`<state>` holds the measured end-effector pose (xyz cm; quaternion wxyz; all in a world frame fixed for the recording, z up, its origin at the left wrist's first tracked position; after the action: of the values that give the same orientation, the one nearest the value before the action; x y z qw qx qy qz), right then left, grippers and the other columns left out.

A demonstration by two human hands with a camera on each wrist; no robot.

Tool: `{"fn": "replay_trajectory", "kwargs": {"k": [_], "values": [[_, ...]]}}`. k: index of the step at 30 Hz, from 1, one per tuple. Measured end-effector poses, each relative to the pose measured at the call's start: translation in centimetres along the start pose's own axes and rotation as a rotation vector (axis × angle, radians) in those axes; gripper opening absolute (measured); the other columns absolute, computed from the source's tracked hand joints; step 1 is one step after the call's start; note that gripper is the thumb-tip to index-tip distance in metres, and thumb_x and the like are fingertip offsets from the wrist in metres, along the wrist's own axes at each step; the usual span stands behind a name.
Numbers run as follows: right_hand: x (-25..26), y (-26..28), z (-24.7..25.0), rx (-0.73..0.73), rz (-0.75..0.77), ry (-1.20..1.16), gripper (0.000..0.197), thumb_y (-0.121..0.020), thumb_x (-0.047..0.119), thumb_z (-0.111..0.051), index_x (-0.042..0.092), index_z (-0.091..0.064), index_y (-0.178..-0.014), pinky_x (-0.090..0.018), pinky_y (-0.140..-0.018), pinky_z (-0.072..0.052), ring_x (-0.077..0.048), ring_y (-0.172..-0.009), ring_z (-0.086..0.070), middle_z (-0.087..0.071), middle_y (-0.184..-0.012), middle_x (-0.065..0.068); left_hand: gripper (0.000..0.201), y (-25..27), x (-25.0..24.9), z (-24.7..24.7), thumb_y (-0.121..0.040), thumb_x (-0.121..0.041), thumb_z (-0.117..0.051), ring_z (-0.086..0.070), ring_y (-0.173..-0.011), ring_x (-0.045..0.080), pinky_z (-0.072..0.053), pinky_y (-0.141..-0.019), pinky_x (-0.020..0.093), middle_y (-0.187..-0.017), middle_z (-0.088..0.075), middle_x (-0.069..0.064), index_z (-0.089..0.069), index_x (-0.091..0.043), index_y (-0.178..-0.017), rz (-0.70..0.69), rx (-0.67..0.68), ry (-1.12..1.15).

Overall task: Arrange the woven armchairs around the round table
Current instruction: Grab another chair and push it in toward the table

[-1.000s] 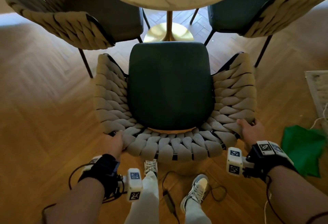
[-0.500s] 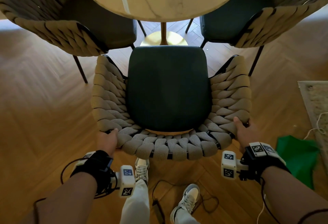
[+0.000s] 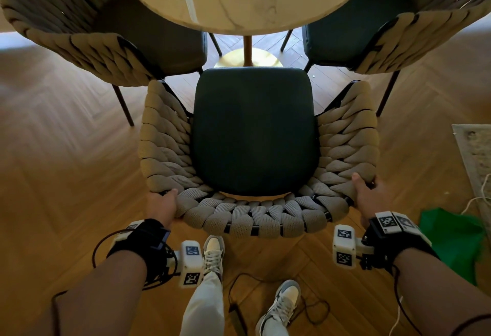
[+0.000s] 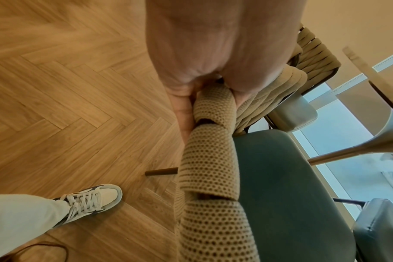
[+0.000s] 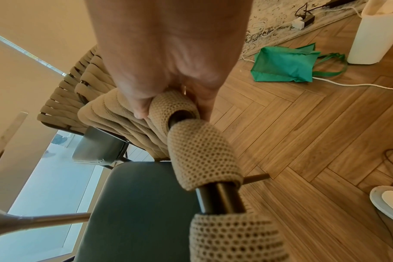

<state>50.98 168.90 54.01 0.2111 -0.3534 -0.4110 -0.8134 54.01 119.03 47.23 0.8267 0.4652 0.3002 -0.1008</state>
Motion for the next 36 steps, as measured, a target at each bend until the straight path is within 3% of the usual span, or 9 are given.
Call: {"fn": "replay_trajectory", "kwargs": {"k": [7,10,13,16,19,23,29,33,36], "values": [[0.8,0.8,-0.2,-0.044,0.059,0.03,0.039,-0.092,0.031,-0.062,0.01,-0.06,-0.125,-0.05,-0.101,-0.048,-0.031,-0.112,-0.062,-0.066,-0.122,-0.014,0.043,2.8,-1.9,-0.2,-0.089,-0.02,-0.066,-0.063,-0.112,0.041,-0.051,-0.098,0.063,-0.122,-0.064,0.017,-0.054,-0.009,-0.129,0.005,-0.02,-0.008],[1.1,1.3,-0.3,-0.048,0.066,0.047,0.04,-0.093,0.031,-0.061,0.009,-0.06,-0.127,-0.049,-0.101,-0.048,-0.031,-0.113,-0.061,-0.065,-0.123,-0.014,0.036,2.5,-1.8,0.0,-0.088,-0.021,-0.066,-0.063,-0.11,0.042,-0.052,-0.097,0.063,-0.119,-0.064,0.017,-0.056,-0.011,-0.121,0.008,-0.017,-0.009],[1.1,1.5,-0.5,-0.038,0.064,0.059,0.043,-0.094,0.031,-0.059,0.008,-0.057,-0.13,-0.039,-0.098,-0.046,-0.026,-0.111,-0.059,-0.063,-0.121,-0.009,0.04,2.3,-1.8,0.2,-0.081,-0.026,-0.067,-0.064,-0.109,0.042,-0.052,-0.098,0.062,-0.118,-0.066,0.018,-0.059,-0.01,-0.117,0.007,-0.022,-0.025],[0.9,1.9,-0.5,-0.039,0.042,0.059,0.048,-0.092,0.037,-0.06,0.011,-0.055,-0.133,-0.046,-0.102,-0.046,-0.03,-0.116,-0.059,-0.062,-0.126,-0.01,0.019,2.1,-1.9,0.3,-0.087,-0.019,-0.064,-0.064,-0.108,0.039,-0.052,-0.098,0.061,-0.113,-0.066,0.017,-0.061,-0.01,-0.104,0.002,-0.019,-0.032],[0.8,2.4,-0.6,-0.024,0.015,0.064,0.05,-0.092,0.039,-0.058,0.014,-0.052,-0.136,-0.049,-0.105,-0.044,-0.034,-0.12,-0.057,-0.061,-0.132,-0.013,0.029,2.1,-1.8,0.7,-0.082,-0.023,-0.067,-0.063,-0.108,0.04,-0.052,-0.096,0.062,-0.117,-0.065,0.017,-0.059,-0.011,-0.106,0.001,-0.02,-0.032],[0.8,2.9,-0.3,-0.02,0.011,0.072,0.049,-0.097,0.033,-0.055,0.01,-0.048,-0.139,-0.033,-0.096,-0.038,-0.034,-0.125,-0.053,-0.057,-0.135,-0.014,0.055,1.5,-1.4,1.1,-0.069,-0.031,-0.069,-0.065,-0.105,0.041,-0.053,-0.094,0.064,-0.112,-0.066,0.02,-0.057,-0.005,-0.116,-0.006,-0.022,-0.046],[0.9,3.2,-0.6,-0.009,0.015,0.057,0.045,-0.096,0.032,-0.056,0.012,-0.051,-0.136,-0.034,-0.093,-0.039,-0.033,-0.122,-0.056,-0.06,-0.132,-0.013,0.06,1.6,-1.4,1.5,-0.072,-0.026,-0.068,-0.063,-0.109,0.042,-0.051,-0.096,0.065,-0.118,-0.064,0.024,-0.055,0.0,-0.125,-0.011,-0.038,-0.018],[0.9,3.4,-0.6,-0.001,0.017,0.078,0.045,-0.097,0.032,-0.055,0.014,-0.05,-0.138,-0.031,-0.093,-0.037,-0.031,-0.123,-0.055,-0.059,-0.134,-0.012,0.068,0.9,-0.8,1.6,-0.062,-0.035,-0.068,-0.064,-0.105,0.041,-0.052,-0.096,0.062,-0.114,-0.067,0.02,-0.058,-0.003,-0.121,-0.019,-0.049,-0.039],[1.0,3.8,-0.6,0.003,0.011,0.075,0.045,-0.097,0.032,-0.055,0.015,-0.049,-0.139,-0.031,-0.092,-0.037,-0.031,-0.124,-0.054,-0.059,-0.134,-0.011,0.061,0.0,-0.3,2.0,-0.062,-0.035,-0.069,-0.064,-0.105,0.04,-0.052,-0.096,0.062,-0.113,-0.066,0.017,-0.057,-0.006,-0.114,-0.019,-0.069,-0.035]]}}
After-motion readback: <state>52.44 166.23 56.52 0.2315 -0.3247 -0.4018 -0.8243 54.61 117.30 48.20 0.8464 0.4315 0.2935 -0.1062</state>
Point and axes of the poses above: each hand's wrist, its own y-axis away from the middle knuckle, its own z-axis out of the back of the hand, x = y × z, the point moved 5 cm from there along -y, towards the middle knuckle
